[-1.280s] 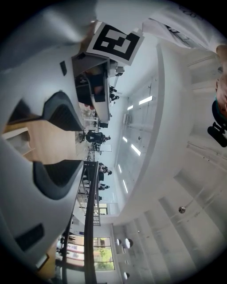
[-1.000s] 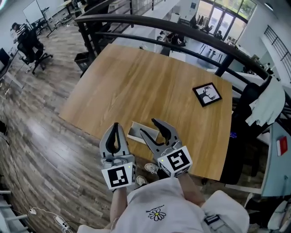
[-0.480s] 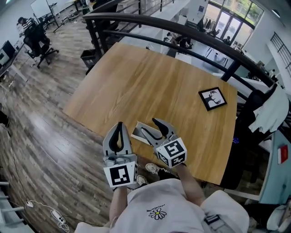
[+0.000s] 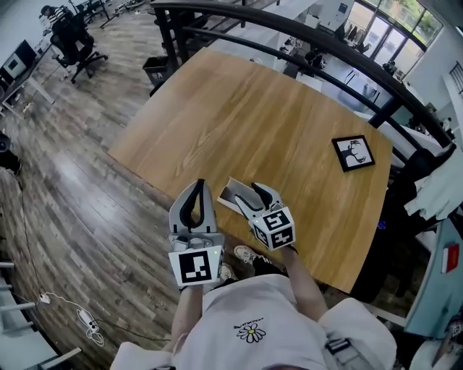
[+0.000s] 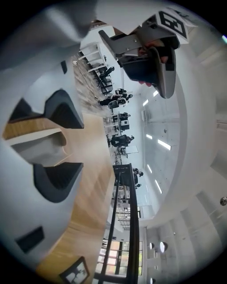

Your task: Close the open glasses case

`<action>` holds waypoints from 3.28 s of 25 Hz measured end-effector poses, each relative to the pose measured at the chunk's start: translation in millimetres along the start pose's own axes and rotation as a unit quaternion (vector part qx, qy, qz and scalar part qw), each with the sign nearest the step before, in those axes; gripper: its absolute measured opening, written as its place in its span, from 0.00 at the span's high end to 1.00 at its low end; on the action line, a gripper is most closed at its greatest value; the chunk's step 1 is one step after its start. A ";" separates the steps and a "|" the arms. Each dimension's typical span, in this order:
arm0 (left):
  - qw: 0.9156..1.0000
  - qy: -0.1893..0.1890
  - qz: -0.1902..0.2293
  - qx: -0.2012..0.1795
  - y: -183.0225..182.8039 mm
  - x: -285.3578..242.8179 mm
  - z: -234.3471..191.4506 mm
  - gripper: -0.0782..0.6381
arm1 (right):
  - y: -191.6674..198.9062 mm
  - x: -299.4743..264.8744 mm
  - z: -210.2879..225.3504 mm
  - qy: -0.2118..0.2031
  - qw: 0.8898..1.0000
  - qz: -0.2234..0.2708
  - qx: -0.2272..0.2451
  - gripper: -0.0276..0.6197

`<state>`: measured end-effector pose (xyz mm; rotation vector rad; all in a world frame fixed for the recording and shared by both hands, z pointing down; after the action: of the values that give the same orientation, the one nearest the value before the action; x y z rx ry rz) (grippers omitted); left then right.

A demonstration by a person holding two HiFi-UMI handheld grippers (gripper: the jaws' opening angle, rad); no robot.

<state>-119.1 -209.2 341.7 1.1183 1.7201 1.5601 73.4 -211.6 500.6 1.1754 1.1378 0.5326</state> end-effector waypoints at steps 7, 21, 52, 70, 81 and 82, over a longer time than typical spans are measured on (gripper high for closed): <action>1.000 -0.024 -0.006 -0.006 -1.2 9.1 -9.1 0.87 | 28.5 -16.2 11.7 0.018 0.998 -0.064 -0.007 0.61; 0.999 -0.043 -0.013 -0.013 3.1 15.3 -14.6 0.87 | 43.2 -18.2 7.9 0.013 0.995 -0.100 -0.014 0.61; 0.997 -0.071 -0.022 -0.025 6.9 38.4 -19.0 0.87 | 82.6 -12.5 -49.8 -0.081 0.984 -0.159 -0.026 0.61; 0.997 -0.074 0.010 -0.011 -6.4 34.8 -13.4 0.87 | -83.9 34.2 -21.2 0.046 0.987 0.095 0.125 0.76; 0.997 -0.073 0.033 -0.008 -17.8 34.7 -7.8 0.87 | -140.1 79.5 -52.3 0.033 0.965 0.221 0.141 0.94; 0.997 -0.073 0.033 -0.008 -17.9 34.6 -7.4 0.87 | -138.9 79.2 -52.5 0.031 0.965 0.218 0.140 0.94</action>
<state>-146.4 -182.9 329.8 1.2600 1.5860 1.4889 27.3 -172.1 343.6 1.6833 1.0296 0.7640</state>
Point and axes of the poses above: the fingertips, and each gripper's own axes: x backward along the fingers, z to its right, y out of its underside, the point moved 10 cm from there along x, backward along the fingers, and after that the axes turned 11 degrees about x, right-handed, at the moved point
